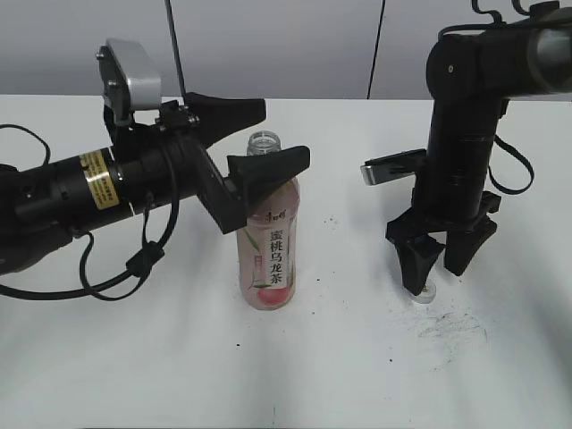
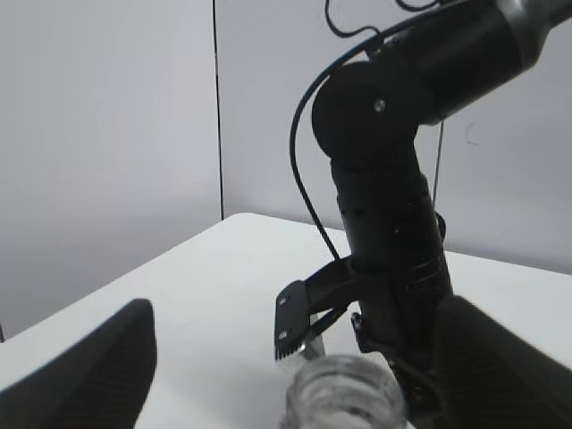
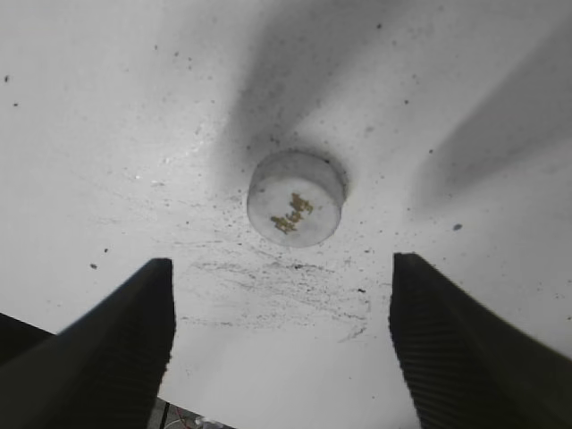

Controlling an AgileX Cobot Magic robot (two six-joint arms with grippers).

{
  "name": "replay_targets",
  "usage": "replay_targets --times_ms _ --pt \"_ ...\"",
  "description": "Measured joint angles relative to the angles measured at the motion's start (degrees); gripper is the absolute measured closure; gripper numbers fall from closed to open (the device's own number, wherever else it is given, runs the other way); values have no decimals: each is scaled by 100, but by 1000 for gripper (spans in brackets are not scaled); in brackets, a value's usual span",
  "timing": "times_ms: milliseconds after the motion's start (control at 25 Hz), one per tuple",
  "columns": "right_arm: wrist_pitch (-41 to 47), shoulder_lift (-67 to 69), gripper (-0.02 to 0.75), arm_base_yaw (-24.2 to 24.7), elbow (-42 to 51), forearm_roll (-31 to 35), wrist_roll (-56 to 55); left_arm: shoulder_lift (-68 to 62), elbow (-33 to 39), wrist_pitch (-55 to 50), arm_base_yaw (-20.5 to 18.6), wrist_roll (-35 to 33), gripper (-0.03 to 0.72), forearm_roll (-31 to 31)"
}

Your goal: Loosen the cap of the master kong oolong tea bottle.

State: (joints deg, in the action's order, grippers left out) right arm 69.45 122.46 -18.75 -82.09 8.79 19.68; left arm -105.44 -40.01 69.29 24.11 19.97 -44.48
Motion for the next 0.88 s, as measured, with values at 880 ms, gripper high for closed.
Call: replay_targets --times_ms 880 --pt "0 0 180 0 0 6 -50 2427 5 -1769 0 361 122 -68"
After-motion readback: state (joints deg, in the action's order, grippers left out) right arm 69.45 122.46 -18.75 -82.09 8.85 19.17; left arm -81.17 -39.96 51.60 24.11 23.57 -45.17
